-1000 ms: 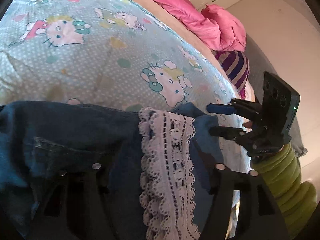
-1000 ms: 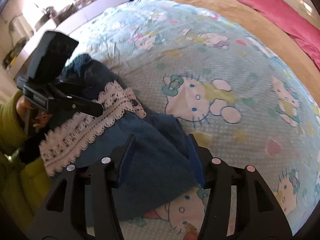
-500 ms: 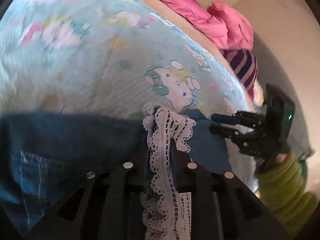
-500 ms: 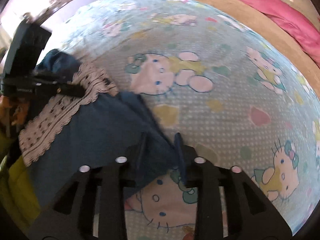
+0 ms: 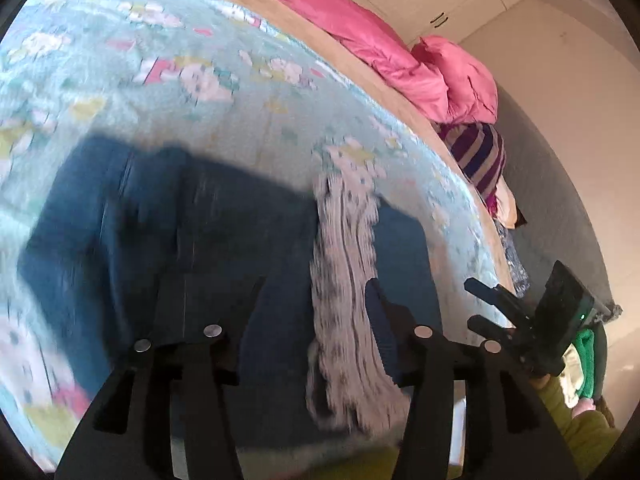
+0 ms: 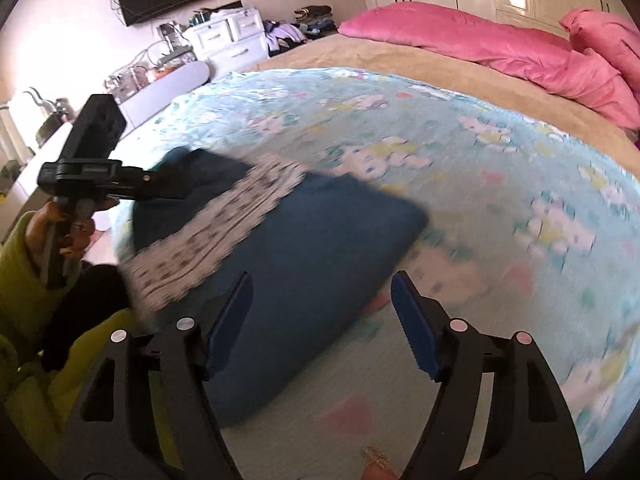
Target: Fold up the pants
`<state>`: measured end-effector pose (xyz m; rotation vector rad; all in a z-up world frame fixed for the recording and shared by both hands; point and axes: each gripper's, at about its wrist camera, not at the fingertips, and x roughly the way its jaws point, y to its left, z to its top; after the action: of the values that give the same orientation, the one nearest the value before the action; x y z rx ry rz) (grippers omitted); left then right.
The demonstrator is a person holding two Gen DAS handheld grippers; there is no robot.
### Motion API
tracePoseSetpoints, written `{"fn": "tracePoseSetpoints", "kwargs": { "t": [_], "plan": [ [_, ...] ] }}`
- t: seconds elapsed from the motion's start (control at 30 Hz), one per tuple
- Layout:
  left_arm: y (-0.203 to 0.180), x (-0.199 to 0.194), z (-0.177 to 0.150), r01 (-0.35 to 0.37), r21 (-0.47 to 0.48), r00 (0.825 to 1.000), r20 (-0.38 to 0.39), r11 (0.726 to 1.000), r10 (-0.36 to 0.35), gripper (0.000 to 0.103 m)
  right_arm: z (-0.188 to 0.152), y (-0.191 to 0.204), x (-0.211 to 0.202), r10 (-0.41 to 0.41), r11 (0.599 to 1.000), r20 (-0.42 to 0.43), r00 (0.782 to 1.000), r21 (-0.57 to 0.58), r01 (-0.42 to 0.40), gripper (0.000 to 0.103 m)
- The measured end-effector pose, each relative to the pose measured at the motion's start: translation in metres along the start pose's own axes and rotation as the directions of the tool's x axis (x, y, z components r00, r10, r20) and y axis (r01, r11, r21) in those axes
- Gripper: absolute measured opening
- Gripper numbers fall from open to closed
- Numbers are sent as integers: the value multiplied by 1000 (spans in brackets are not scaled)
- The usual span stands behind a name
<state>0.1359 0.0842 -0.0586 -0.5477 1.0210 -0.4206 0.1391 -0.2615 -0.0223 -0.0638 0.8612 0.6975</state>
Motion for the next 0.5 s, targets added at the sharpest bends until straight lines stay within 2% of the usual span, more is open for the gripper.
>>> {"fn": "tracePoseSetpoints", "kwargs": {
  "t": [0.13, 0.33, 0.43, 0.5],
  "plan": [
    [-9, -7, -24, 37, 24, 999, -34, 999, -36, 48, -16, 11, -11, 6, 998, 31, 1000, 64, -8, 66],
    [-31, -15, -63, 52, 86, 994, -99, 995, -43, 48, -22, 36, -16, -12, 1000, 35, 999, -17, 13, 65],
    [-32, -11, -71, 88, 49, 988, -134, 995, -81, 48, -20, 41, -13, 5, 1000, 43, 999, -18, -5, 66],
    [-30, -6, -72, 82, 19, 987, -142, 996, -79, 48, -20, 46, -10, 10, 1000, 39, 999, -27, -9, 65]
  ]
}}
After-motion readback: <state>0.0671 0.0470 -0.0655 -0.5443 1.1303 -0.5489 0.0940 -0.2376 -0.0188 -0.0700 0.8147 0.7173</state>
